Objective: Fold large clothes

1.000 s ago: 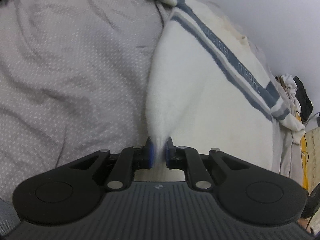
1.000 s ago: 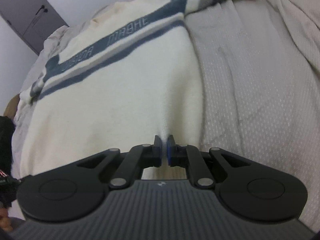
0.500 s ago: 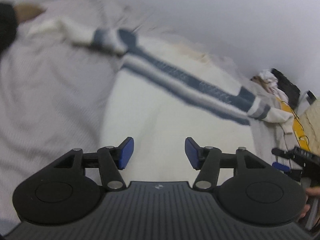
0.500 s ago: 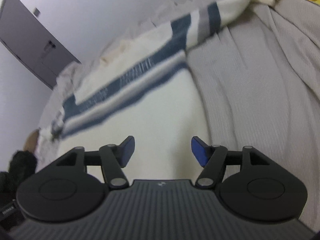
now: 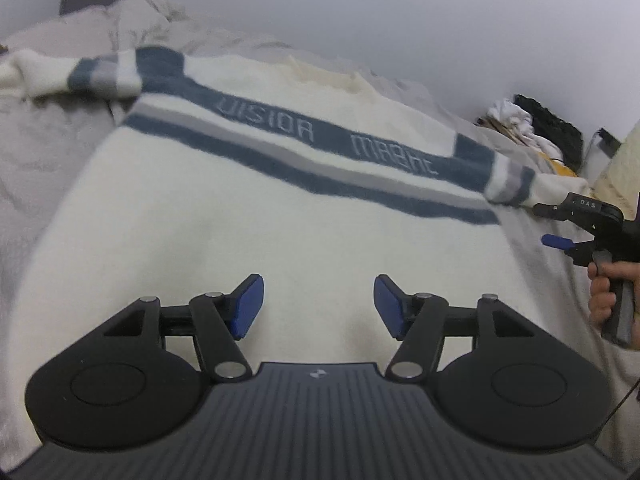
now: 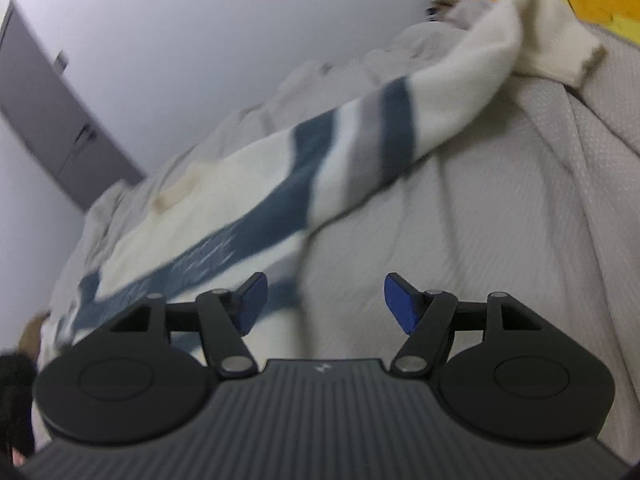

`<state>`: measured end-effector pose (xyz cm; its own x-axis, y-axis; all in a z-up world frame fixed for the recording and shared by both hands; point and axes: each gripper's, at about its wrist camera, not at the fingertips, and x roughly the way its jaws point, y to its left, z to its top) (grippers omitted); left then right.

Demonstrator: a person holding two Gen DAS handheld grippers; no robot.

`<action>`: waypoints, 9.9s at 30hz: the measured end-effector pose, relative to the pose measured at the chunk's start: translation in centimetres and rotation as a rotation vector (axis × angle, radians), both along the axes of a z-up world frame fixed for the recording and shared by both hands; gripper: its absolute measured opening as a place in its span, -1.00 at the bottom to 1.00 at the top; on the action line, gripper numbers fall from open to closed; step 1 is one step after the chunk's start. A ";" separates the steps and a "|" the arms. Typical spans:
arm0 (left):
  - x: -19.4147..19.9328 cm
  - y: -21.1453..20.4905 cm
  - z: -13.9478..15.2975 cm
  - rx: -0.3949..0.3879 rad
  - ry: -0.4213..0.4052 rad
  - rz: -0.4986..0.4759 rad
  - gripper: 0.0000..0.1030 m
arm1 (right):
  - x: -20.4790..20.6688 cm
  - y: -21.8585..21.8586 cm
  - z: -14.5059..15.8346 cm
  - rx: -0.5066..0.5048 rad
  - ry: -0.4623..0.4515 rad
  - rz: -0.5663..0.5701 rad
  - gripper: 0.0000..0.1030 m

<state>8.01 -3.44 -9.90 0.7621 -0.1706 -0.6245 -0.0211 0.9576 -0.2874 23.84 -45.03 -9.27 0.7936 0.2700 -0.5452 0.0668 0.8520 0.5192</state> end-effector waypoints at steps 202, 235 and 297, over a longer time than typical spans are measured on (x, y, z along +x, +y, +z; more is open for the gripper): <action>0.5 11.2 0.5 -0.207 -0.172 0.051 -0.26 | -9.2 27.4 -0.4 -0.257 -0.007 0.427 0.00; 18.7 32.9 -7.2 -0.818 -0.330 0.728 0.07 | -4.4 25.7 -2.7 -0.032 -0.015 0.438 0.04; 19.8 -9.2 4.6 0.254 -0.347 -0.085 -0.68 | -10.3 13.5 3.1 0.062 -0.276 0.214 0.05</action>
